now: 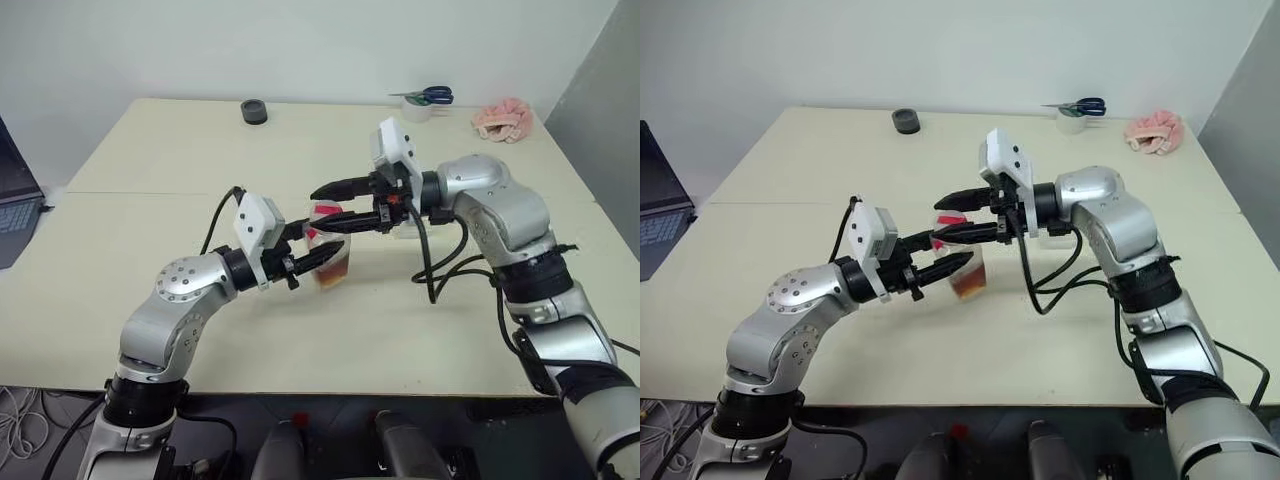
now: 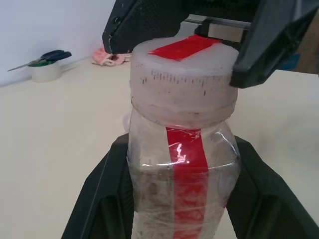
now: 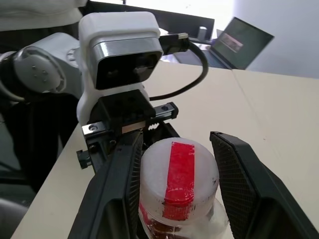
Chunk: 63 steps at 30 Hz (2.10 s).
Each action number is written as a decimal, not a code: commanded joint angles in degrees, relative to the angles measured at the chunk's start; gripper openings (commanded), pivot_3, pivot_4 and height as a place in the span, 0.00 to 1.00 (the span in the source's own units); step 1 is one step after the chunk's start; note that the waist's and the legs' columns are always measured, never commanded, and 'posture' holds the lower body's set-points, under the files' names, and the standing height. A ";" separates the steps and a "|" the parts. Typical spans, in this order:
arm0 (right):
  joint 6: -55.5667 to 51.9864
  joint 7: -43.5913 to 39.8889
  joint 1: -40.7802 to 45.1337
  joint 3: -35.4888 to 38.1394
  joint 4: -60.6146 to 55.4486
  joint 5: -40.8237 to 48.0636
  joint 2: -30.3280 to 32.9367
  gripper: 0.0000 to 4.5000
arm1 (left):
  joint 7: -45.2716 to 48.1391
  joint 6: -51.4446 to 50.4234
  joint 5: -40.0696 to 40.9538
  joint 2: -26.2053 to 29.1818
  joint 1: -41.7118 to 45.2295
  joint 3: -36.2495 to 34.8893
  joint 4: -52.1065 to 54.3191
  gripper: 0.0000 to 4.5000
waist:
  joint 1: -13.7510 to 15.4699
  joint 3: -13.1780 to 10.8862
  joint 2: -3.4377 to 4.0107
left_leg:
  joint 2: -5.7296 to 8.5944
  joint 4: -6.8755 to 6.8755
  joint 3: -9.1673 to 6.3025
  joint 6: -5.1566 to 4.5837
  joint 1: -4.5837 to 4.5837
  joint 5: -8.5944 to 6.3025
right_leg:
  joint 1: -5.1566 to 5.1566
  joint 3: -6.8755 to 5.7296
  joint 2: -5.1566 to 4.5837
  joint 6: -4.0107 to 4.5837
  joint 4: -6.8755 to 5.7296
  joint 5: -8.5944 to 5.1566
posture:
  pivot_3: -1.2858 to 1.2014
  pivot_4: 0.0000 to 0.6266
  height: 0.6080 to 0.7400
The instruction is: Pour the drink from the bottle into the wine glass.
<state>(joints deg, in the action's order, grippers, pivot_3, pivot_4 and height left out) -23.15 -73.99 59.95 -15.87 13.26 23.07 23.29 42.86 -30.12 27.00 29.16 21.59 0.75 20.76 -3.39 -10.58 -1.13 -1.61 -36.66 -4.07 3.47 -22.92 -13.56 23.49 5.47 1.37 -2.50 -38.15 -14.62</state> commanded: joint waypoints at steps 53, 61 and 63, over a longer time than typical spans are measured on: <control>-47.68 56.97 -9.17 13.30 -39.58 6.04 -15.34 0.96 | -1.03 7.94 -3.36 -1.56 5.30 -2.22 -7.03 0.43 | 0.06 -0.04 0.03 | 0.01 0.01 -0.01 0.01 -0.11 0.00 | 0.10 0.02 -0.01 0.00 -0.01 0.00 | 0.52 0.24 1.00; -47.77 56.91 -8.56 12.24 -38.73 5.90 -15.24 0.39 | -1.29 7.82 -3.32 -1.09 5.05 -2.55 -6.79 0.43 | 0.03 -0.04 0.03 | 0.00 0.03 -0.01 0.01 -0.11 0.00 | 0.11 0.02 -0.01 0.00 0.00 -0.01 | 0.52 0.24 1.00; -47.89 56.93 -8.34 11.85 -38.34 5.69 -15.07 0.24 | -1.42 7.80 -3.29 -1.00 5.01 -2.66 -6.72 0.43 | 0.03 -0.04 0.04 | 0.00 0.03 -0.01 0.01 -0.11 0.00 | 0.12 0.02 -0.01 0.00 0.01 -0.01 | 0.52 0.24 1.00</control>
<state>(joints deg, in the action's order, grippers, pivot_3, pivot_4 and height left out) -71.23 -16.90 50.33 -3.55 -24.30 28.24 8.32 41.78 -23.45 23.40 27.82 25.46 -0.33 11.31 -3.36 -10.62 -1.09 -1.61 -36.62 -4.08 3.48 -23.03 -13.56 23.61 5.49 1.36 -2.50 -38.14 -14.63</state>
